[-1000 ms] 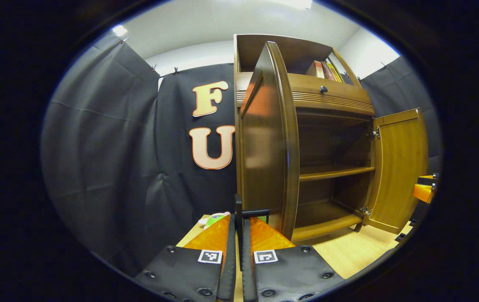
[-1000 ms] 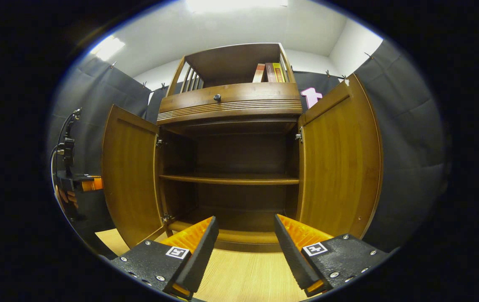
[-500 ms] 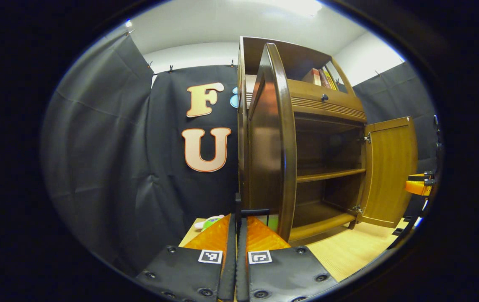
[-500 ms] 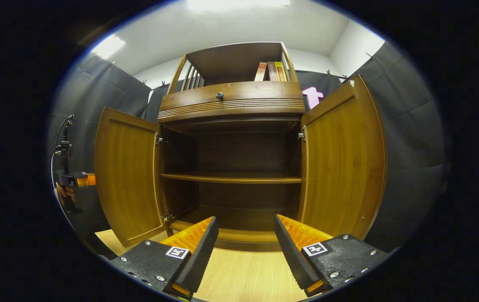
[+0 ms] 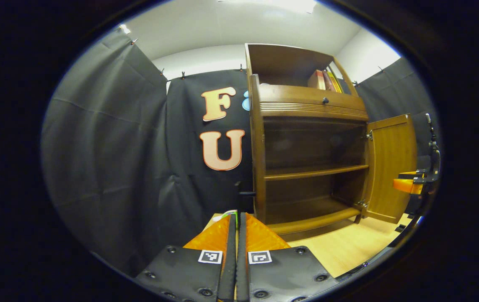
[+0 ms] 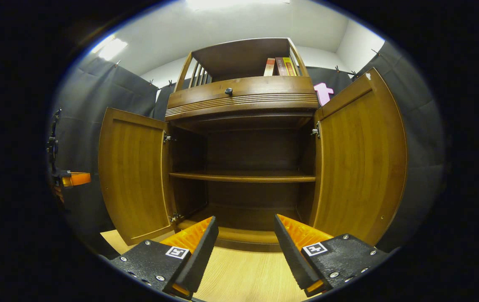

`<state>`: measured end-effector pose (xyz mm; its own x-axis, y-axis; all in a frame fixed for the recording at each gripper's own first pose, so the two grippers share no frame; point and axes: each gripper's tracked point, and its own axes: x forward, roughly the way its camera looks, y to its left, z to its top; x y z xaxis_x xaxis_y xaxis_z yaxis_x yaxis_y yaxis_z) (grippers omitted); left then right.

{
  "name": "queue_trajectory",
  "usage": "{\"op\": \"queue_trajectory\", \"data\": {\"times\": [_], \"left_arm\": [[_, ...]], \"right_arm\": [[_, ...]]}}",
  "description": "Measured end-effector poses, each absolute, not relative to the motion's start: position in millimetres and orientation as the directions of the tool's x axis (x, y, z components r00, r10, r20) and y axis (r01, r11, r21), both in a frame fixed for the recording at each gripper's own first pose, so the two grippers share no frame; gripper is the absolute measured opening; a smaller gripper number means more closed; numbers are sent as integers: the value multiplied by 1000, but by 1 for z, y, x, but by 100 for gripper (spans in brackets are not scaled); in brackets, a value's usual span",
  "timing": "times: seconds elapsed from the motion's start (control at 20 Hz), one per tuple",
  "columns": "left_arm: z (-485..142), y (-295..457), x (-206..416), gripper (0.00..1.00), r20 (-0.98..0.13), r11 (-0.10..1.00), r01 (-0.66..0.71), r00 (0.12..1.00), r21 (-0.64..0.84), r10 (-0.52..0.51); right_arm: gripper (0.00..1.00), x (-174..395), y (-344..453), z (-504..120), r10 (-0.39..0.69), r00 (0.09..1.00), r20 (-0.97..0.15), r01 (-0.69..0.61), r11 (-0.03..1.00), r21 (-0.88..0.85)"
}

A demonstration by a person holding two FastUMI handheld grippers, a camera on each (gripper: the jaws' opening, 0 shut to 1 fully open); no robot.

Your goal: Open the right door of the double-door shoe cabinet with the right hand, and open the left door with the left hand.

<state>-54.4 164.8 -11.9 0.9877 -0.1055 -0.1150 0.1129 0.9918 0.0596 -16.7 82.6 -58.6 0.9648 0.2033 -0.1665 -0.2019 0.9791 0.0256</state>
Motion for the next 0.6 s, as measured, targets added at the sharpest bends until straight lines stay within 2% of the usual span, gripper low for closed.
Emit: {"op": "queue_trajectory", "data": {"times": [0.3,0.4,0.45,0.5,0.55,0.6], "left_arm": [[-13,70,-30,9,-121,985,170,978,-23,-171],[-17,53,-18,9,-112,989,146,983,-26,-148],[-21,46,-14,1,-110,992,123,986,-34,-126],[-28,39,-8,9,-109,994,102,988,-45,-106],[-34,33,-7,1,-111,995,82,990,-58,-88],[-40,27,-3,7,-114,996,58,991,-68,-65]], "right_arm": [[83,-18,69,-56,198,966,-164,-196,980,31],[83,-24,62,-54,192,968,-163,-188,981,41],[83,-26,61,-53,191,968,-163,-187,981,41],[83,-28,59,-51,188,969,-161,-185,982,34],[83,-30,55,-51,186,969,-160,-184,983,24],[83,-34,52,-50,188,969,-162,-187,982,17]]}}
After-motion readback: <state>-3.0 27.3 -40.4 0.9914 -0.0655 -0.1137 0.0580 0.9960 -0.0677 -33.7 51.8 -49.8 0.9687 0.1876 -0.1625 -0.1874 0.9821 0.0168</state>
